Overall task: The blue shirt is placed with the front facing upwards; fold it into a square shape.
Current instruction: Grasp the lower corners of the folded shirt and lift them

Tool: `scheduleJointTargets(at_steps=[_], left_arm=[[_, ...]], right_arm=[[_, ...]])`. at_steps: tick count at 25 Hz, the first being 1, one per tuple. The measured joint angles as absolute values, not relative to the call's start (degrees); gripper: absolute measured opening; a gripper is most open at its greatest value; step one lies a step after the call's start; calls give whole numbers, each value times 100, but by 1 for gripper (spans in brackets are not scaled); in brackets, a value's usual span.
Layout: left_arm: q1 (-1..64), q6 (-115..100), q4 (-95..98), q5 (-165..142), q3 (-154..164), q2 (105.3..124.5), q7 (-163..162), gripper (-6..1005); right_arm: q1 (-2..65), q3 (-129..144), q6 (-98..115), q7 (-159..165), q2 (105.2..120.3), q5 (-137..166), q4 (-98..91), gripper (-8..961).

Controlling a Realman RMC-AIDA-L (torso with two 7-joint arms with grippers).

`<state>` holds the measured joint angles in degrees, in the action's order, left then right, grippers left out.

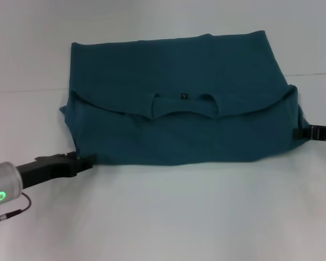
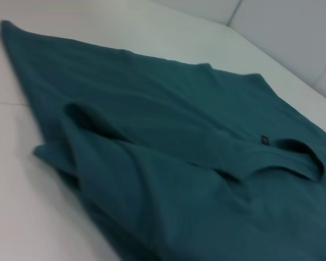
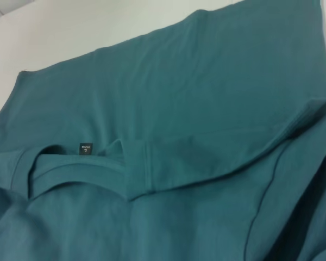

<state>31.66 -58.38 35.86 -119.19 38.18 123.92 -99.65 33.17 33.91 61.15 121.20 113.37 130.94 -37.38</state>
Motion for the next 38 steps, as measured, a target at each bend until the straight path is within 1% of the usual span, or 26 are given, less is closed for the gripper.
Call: scheduleJointTargets(at_steps=[9, 21, 38], left_arm=[[3322, -5551, 3442, -11904, 4145, 12400, -9966, 631], [3317, -5202, 3441, -11944, 4146, 12402, -9966, 630], [3451, -5372, 3437, -11775, 4513, 12430, -10013, 628]], right_arm=[[3313, 3398, 6127, 12118, 11352, 13087, -3779, 29], [3313, 3401, 6127, 12117, 11354, 13095, -3779, 28], [3284, 3401, 6135, 12116, 11337, 13088, -3780, 28]])
